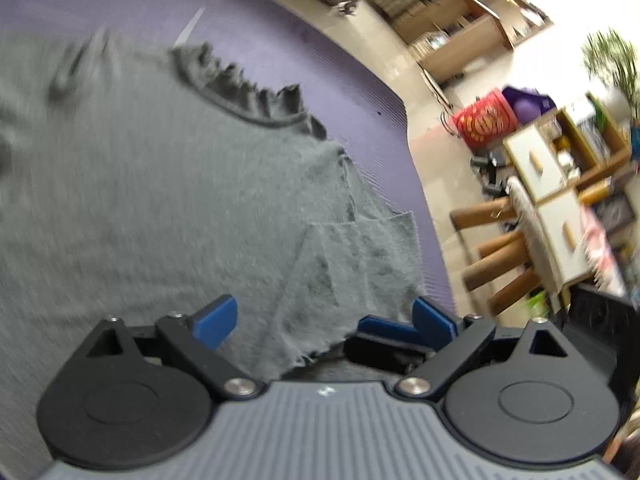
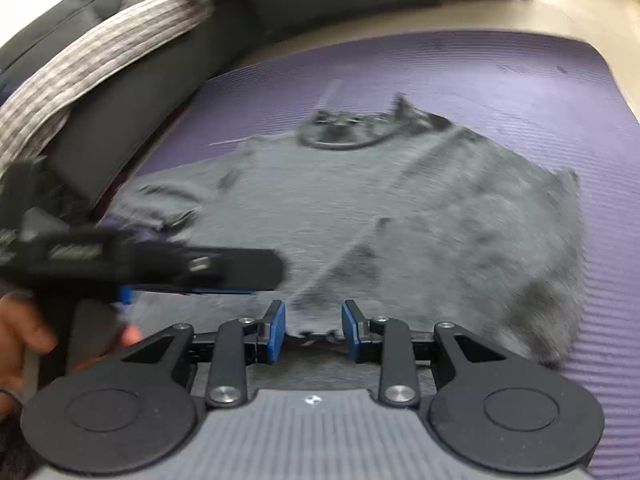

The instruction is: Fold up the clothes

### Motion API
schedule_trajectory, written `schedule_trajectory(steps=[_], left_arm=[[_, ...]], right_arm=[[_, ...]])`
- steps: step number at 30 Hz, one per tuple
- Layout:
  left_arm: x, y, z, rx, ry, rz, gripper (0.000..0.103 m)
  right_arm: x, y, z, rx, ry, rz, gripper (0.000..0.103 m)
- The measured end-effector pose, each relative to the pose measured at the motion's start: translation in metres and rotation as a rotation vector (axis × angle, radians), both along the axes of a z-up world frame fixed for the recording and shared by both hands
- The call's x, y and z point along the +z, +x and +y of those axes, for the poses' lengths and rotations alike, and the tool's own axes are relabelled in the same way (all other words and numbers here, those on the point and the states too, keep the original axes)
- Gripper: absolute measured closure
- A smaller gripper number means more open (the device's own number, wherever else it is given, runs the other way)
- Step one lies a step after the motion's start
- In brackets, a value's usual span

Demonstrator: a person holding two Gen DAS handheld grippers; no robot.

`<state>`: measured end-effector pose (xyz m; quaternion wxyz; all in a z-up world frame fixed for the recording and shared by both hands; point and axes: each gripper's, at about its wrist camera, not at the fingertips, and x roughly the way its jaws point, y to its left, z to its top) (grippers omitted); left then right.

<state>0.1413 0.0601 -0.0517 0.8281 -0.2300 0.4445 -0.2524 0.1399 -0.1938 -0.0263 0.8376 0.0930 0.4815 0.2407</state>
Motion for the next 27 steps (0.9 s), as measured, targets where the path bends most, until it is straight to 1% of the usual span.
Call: schedule_trajectory(steps=[2,4,5,6,7,8,10,13,16,18,19,20,22,23,24,25,27], left_arm=[[0.004,-0.001,-0.002,-0.026,0.038,-0.03,0.008],[0.008,-0.004,-0.011,-0.091,0.113,-0.079,0.01],[0.009,-0.005,-0.013,-0.108,0.13,-0.088,0.01],[0.009,-0.008,-0.022,-0.158,0.173,-0.113,0.012],[0.011,-0.011,-0.03,-0.195,0.204,-0.137,0.013],[0.012,-0.013,-0.032,-0.21,0.218,-0.149,0.013],[0.012,-0.022,-0.047,-0.284,0.323,-0.212,0.014],[0.006,-0.026,-0.054,-0.317,0.384,-0.218,0.015],[0.003,-0.027,-0.054,-0.313,0.399,-0.218,0.015],[0.001,-0.027,-0.052,-0.307,0.397,-0.218,0.015],[0.0,-0.026,-0.052,-0.305,0.401,-0.218,0.015],[-0.002,-0.026,-0.052,-0.303,0.405,-0.219,0.016],[-0.005,-0.026,-0.054,-0.294,0.42,-0.227,0.017],[-0.006,-0.026,-0.055,-0.292,0.422,-0.228,0.018],[-0.007,-0.025,-0.056,-0.288,0.42,-0.225,0.02],[-0.009,-0.024,-0.057,-0.285,0.417,-0.222,0.024],[-0.011,-0.023,-0.058,-0.275,0.416,-0.222,0.027]], right_arm=[[-0.004,0.005,-0.012,-0.068,0.018,0.026,0.071],[-0.006,0.009,-0.024,-0.12,0.031,0.039,0.071],[-0.006,0.009,-0.028,-0.131,0.033,0.04,0.071],[-0.005,0.011,-0.034,-0.147,0.036,0.041,0.071],[-0.005,0.011,-0.037,-0.156,0.034,0.041,0.071],[-0.005,0.012,-0.039,-0.162,0.029,0.041,0.071],[-0.006,0.012,-0.043,-0.17,0.043,0.045,0.071],[-0.012,0.014,-0.04,-0.171,0.067,0.058,0.071],[-0.023,0.015,-0.026,-0.144,0.041,0.087,0.073],[-0.029,0.013,-0.015,-0.104,0.022,0.085,0.089],[-0.029,0.012,-0.011,-0.091,0.015,0.08,0.091],[-0.03,0.012,-0.009,-0.089,0.015,0.079,0.097],[-0.028,0.012,-0.009,-0.104,0.049,0.084,0.098],[-0.024,0.013,-0.011,-0.123,0.09,0.087,0.098],[-0.021,0.013,-0.014,-0.141,0.129,0.089,0.098],[-0.019,0.014,-0.016,-0.15,0.151,0.089,0.099],[-0.012,0.015,-0.021,-0.176,0.21,0.087,0.099]])
